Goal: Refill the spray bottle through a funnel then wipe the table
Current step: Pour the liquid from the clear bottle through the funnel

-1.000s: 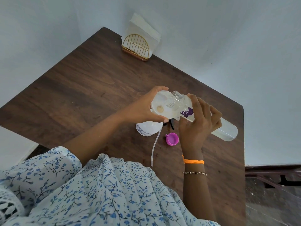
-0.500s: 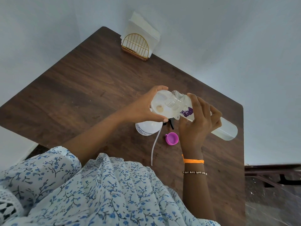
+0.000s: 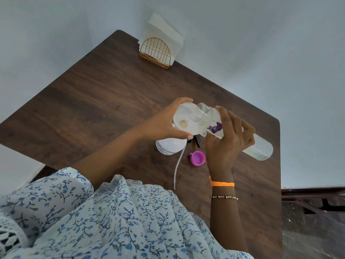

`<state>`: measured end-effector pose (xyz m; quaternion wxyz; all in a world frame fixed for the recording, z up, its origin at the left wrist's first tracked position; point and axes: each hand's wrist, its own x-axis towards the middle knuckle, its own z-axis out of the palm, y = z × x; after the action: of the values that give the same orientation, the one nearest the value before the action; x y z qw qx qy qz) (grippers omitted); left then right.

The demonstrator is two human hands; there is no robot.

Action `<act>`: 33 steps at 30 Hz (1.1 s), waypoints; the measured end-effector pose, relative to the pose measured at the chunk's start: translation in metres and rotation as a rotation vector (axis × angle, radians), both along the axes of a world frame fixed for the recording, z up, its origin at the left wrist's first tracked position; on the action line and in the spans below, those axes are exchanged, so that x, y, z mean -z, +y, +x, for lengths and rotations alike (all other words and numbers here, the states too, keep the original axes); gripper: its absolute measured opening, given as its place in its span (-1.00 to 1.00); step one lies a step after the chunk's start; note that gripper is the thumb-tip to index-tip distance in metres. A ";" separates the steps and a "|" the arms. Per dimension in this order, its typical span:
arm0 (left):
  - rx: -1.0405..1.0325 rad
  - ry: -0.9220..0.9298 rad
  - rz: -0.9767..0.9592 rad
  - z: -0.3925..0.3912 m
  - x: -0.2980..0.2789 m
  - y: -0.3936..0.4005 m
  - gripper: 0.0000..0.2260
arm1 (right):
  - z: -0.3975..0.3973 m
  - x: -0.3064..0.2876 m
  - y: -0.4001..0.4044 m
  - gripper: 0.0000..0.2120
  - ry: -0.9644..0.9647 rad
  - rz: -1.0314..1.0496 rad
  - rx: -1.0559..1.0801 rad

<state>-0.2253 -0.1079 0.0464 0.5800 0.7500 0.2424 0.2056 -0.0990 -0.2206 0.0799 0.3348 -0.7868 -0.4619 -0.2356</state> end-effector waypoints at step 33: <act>0.004 -0.003 -0.012 0.000 0.001 0.000 -0.23 | 0.003 0.003 0.000 -0.48 -0.008 0.019 -0.003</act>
<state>-0.2250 -0.1079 0.0455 0.5852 0.7467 0.2413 0.2042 -0.0958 -0.2204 0.0769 0.3408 -0.7818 -0.4623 -0.2428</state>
